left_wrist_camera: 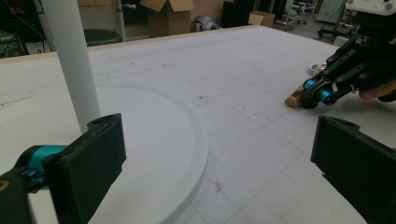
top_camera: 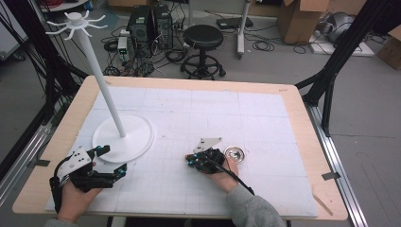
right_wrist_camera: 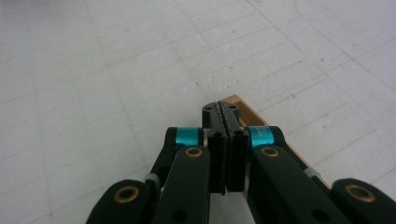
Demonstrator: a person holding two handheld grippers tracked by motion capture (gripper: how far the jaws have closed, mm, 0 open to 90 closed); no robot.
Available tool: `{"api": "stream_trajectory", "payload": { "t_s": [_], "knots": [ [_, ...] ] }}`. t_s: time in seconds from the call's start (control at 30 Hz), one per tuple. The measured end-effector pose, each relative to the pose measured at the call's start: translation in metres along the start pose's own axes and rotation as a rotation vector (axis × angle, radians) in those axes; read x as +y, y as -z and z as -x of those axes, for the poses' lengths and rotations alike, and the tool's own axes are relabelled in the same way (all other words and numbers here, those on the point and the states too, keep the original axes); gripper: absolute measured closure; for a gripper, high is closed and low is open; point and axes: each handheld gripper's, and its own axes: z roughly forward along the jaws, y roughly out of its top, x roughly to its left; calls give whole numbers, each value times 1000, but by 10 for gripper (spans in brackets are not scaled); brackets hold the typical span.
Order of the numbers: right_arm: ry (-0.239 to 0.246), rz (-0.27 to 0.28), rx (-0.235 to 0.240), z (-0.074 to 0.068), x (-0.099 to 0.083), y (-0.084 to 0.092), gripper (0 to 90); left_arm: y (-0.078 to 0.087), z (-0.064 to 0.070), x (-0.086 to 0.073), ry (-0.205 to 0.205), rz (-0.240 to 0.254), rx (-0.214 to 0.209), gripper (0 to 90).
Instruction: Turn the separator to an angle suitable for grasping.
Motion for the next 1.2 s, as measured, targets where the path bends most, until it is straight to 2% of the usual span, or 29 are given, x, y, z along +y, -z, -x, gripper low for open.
{"api": "stream_trajectory", "payload": {
  "t_s": [0.5, 0.93, 1.0, 1.2],
  "knots": [
    [-33, 1, -22, 14, 7, -7, 900, 5, -1, -2, 7, -8, 7, 37],
    [-79, 7, -33, 26, 12, -11, 900, 10, -1, -4, 9, -11, 18, 37],
    [-98, 10, -34, 27, 12, -12, 900, 11, -2, -4, 9, -11, 18, 37],
    [-99, 10, -45, 29, 14, -13, 900, 12, -2, -5, 9, -10, 22, 37]
  ]
}}
